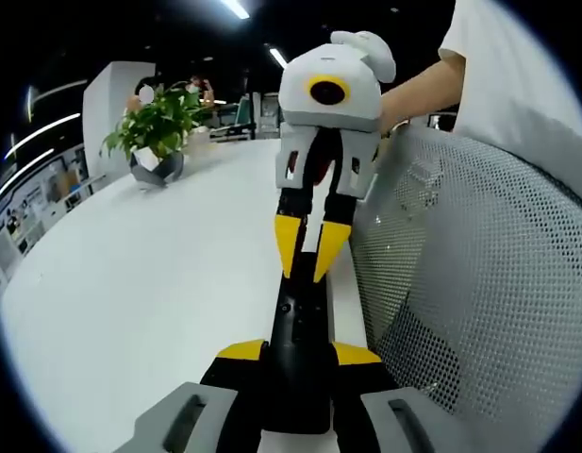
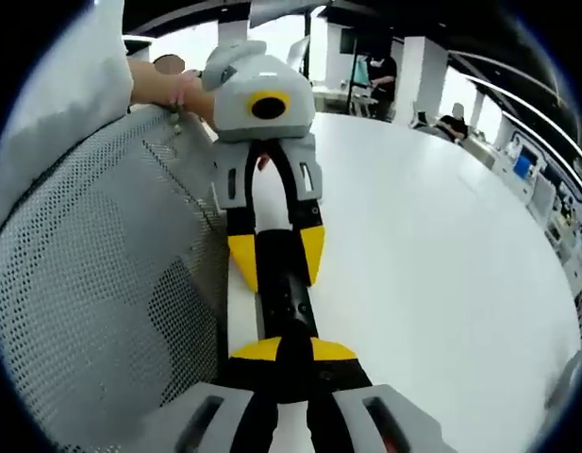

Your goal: Press the specified remote control buttons in sequence, fully releasing each button before pressing the next.

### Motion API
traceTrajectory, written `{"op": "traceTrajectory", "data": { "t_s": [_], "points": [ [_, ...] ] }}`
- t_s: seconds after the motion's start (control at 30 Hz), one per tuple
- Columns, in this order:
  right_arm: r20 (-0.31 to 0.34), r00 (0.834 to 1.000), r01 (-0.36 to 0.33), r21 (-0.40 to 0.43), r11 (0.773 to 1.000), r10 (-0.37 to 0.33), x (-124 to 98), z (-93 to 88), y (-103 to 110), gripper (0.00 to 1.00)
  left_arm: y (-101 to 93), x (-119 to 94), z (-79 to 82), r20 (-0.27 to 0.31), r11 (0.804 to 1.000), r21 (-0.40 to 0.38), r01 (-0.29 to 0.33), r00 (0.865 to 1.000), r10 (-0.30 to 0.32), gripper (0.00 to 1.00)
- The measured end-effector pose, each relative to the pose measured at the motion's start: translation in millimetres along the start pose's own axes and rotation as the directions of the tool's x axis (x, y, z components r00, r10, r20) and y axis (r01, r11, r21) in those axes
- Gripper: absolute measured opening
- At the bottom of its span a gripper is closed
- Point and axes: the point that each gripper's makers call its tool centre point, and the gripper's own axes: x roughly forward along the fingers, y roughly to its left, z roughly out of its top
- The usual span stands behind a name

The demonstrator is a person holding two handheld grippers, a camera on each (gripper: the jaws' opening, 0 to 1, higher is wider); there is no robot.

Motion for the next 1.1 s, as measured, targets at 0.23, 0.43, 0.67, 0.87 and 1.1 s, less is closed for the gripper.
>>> {"op": "traceTrajectory", "data": {
  "t_s": [0.23,0.43,0.67,0.87,1.1],
  "points": [
    [-0.032,0.997,-0.075,-0.024,0.997,0.074,2.5,1.8,4.9,0.07,0.0,0.3,0.0,0.001,1.0,-0.001,0.0,1.0,0.0,0.25],
    [-0.149,0.98,-0.154,-0.155,0.976,0.131,4.8,2.1,7.3,0.07,0.1,0.6,-0.3,0.001,1.0,-0.001,0.001,1.0,-0.001,0.25],
    [-0.326,0.935,-0.184,-0.105,0.977,0.141,7.6,0.9,6.3,0.06,0.1,0.5,-0.4,0.001,1.0,-0.003,0.001,1.0,-0.001,0.25],
    [-0.33,0.936,-0.149,-0.056,0.987,0.122,7.7,1.2,4.8,0.06,0.1,0.0,-0.1,0.001,1.0,-0.004,0.001,1.0,-0.001,0.25],
    [-0.19,0.981,-0.016,0.071,0.997,0.029,6.8,2.8,3.8,0.06,0.1,0.0,-0.1,0.003,1.0,-0.005,0.001,1.0,-0.001,0.25]
  ]
}}
